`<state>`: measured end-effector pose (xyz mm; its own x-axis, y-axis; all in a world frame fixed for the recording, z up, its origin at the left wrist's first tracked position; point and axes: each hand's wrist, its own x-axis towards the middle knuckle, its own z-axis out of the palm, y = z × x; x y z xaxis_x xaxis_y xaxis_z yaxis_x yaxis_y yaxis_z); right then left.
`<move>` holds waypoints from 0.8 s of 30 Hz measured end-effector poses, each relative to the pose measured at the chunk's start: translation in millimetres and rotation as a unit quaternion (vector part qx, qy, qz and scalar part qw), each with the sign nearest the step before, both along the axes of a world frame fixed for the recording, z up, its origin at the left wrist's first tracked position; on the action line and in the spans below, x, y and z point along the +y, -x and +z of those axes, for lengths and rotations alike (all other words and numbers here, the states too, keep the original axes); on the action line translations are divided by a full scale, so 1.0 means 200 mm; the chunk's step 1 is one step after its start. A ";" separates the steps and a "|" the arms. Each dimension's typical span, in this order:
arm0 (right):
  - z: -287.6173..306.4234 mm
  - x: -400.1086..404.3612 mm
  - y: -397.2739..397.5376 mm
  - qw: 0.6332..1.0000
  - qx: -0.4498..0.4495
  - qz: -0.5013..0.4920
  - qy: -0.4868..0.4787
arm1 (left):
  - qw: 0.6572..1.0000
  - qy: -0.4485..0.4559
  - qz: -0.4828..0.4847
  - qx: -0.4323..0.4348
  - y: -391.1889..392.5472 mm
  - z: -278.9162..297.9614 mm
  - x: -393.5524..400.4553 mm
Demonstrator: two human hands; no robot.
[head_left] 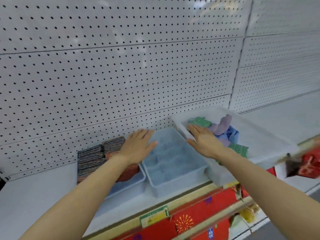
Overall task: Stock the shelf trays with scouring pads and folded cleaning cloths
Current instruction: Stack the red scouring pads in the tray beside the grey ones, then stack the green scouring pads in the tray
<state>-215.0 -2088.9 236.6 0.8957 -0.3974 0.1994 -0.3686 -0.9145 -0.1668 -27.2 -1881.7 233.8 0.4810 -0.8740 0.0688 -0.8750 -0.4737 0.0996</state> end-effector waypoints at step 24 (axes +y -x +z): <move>0.00 -0.65 0.61 0.991 0.108 -0.025 -0.072 | 0.991 0.021 0.008 0.133 0.67 0.11 -1.17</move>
<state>-337.6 -2218.8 236.1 0.8898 -0.4528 -0.0562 -0.4541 -0.8665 -0.2072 -160.6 -2116.4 254.8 0.5011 -0.8650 -0.0267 -0.8073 -0.4784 0.3455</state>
